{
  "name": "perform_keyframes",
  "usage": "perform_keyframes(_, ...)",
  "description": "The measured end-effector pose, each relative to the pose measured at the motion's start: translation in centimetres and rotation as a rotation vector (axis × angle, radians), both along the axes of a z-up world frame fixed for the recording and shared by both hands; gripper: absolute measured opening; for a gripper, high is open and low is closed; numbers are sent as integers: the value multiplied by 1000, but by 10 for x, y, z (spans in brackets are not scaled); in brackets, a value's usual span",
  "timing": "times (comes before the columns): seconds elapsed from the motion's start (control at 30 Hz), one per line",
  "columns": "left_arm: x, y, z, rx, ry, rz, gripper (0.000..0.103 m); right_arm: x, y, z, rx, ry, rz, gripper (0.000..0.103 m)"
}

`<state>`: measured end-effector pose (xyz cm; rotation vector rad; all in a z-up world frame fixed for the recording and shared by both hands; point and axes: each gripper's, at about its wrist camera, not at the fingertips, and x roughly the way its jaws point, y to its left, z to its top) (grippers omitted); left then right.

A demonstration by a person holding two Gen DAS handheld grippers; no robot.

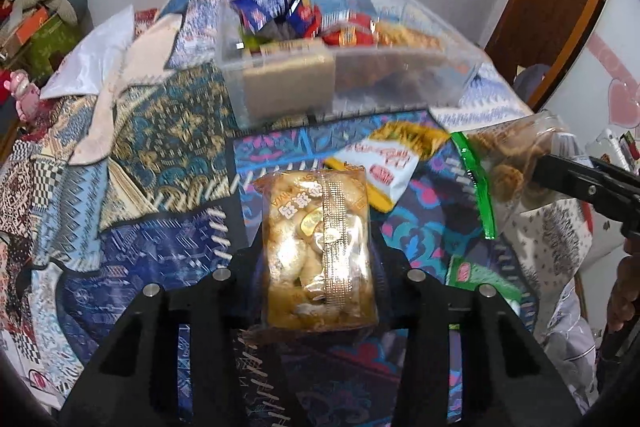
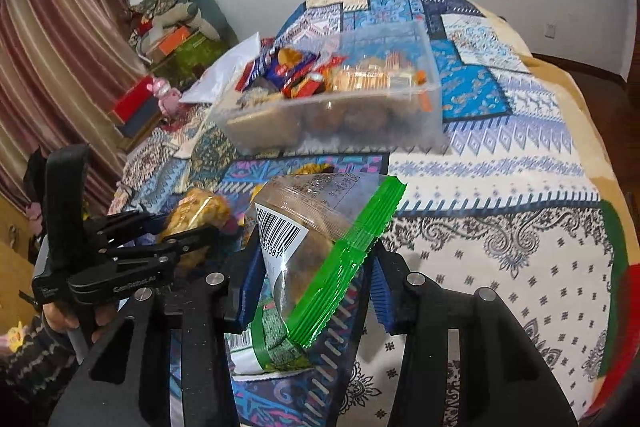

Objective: Organize snacks
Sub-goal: 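Carry the green-striped bag and peanut bag into the clear box and release both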

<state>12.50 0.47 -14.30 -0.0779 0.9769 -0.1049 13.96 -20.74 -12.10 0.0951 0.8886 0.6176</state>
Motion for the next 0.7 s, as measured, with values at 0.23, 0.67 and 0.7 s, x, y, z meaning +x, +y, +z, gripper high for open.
perform_keyframes(0.23,15,2,39,-24,-73,6,44,14,-2,21,34,-44,-25,42)
perform_keyframes(0.67,76,5,78,-26,-156,17,44,66,2,55,68,-118,-56,42)
perform_keyframes(0.7,82,6,78,-28,-157,18,44,70,3,56,69,-122,-58,42)
